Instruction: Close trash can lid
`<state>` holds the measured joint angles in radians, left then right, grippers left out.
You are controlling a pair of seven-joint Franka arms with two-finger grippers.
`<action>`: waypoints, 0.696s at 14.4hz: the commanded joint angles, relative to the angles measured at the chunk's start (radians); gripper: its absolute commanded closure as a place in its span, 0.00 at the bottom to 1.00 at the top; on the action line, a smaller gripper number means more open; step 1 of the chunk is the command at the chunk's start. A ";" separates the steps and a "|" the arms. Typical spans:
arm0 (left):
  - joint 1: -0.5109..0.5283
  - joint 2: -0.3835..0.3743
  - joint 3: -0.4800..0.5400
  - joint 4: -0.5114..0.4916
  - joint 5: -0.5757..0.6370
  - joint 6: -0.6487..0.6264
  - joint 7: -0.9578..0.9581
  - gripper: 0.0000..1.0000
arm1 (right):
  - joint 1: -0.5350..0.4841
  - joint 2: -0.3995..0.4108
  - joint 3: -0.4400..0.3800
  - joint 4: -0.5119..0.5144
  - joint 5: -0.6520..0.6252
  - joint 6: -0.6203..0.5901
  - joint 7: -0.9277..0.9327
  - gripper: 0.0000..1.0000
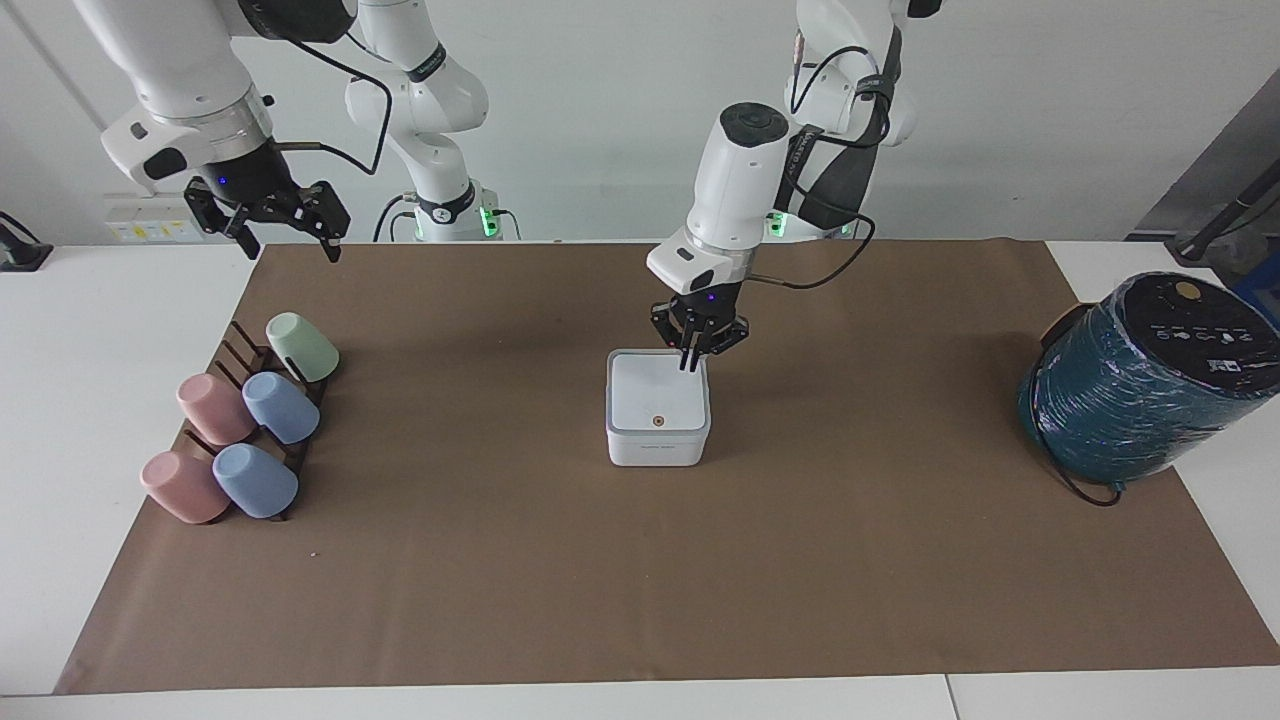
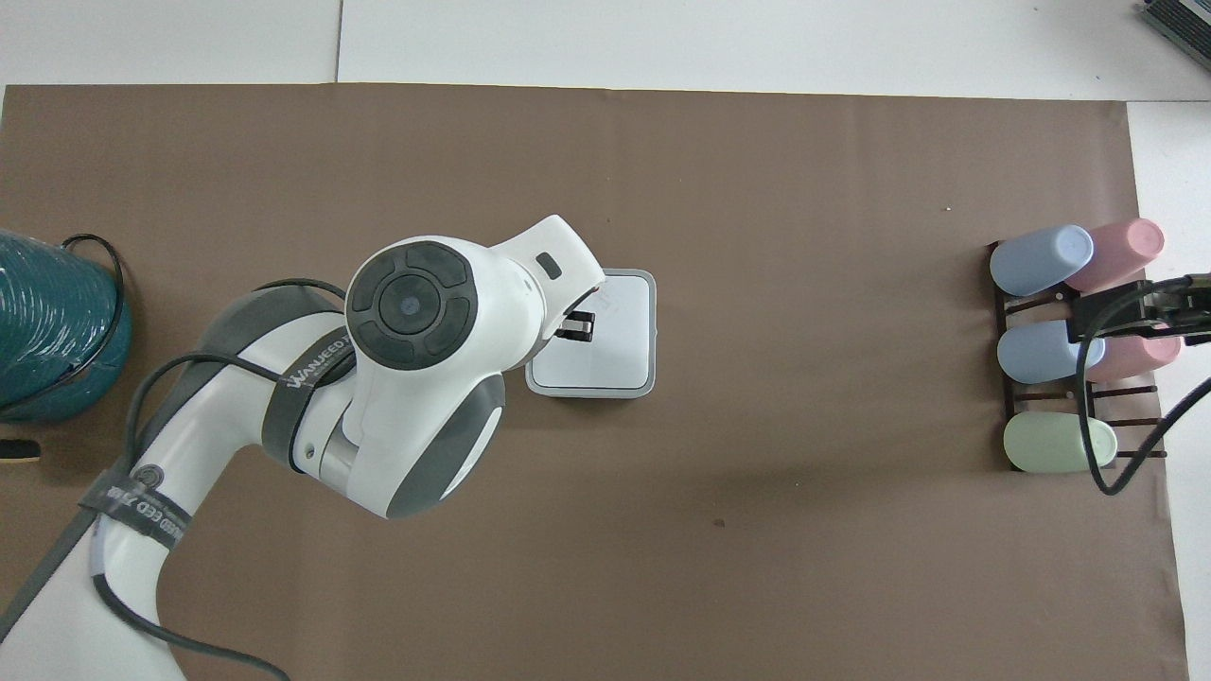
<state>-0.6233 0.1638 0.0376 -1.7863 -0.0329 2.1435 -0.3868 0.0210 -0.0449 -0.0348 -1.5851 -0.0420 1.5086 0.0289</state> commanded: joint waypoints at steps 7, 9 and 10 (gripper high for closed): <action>0.236 -0.157 0.001 -0.071 0.013 -0.158 0.196 0.00 | -0.003 -0.021 0.000 -0.019 0.017 -0.007 -0.018 0.00; 0.312 -0.191 0.001 -0.070 0.013 -0.217 0.302 0.00 | -0.003 -0.021 0.000 -0.018 0.017 -0.007 -0.018 0.00; 0.345 -0.204 0.002 -0.068 0.013 -0.230 0.345 0.00 | -0.003 -0.021 0.001 -0.019 0.017 -0.007 -0.018 0.00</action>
<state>-0.3356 0.0147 0.0493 -1.8202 -0.0320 1.9467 -0.1164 0.0210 -0.0450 -0.0348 -1.5851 -0.0420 1.5086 0.0289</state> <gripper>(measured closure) 0.000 0.000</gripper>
